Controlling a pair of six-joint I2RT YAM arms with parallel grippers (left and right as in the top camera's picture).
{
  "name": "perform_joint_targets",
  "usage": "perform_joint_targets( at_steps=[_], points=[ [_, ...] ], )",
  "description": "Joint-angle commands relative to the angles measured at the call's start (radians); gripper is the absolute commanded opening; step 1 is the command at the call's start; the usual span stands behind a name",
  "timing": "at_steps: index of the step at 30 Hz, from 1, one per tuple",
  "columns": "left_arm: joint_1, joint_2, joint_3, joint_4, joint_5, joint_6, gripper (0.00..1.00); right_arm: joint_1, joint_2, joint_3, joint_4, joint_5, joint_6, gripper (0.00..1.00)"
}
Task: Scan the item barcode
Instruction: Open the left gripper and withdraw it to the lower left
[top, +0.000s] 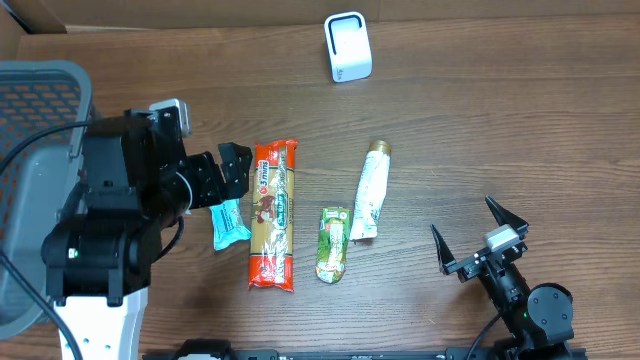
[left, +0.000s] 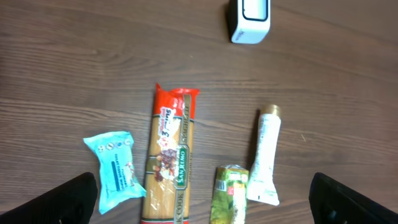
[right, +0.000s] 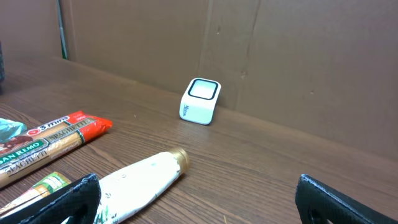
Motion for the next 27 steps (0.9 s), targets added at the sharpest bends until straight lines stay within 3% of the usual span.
perform_joint_targets(
  at_steps=[1,27],
  points=[
    [-0.008,0.008,-0.006,0.007,0.042,-0.010,1.00,0.006,-0.012,-0.010,0.005,0.007,0.008,1.00],
    [-0.080,0.017,-0.006,0.031,0.031,-0.010,1.00,0.006,-0.012,-0.010,0.005,0.007,0.007,1.00]
  ],
)
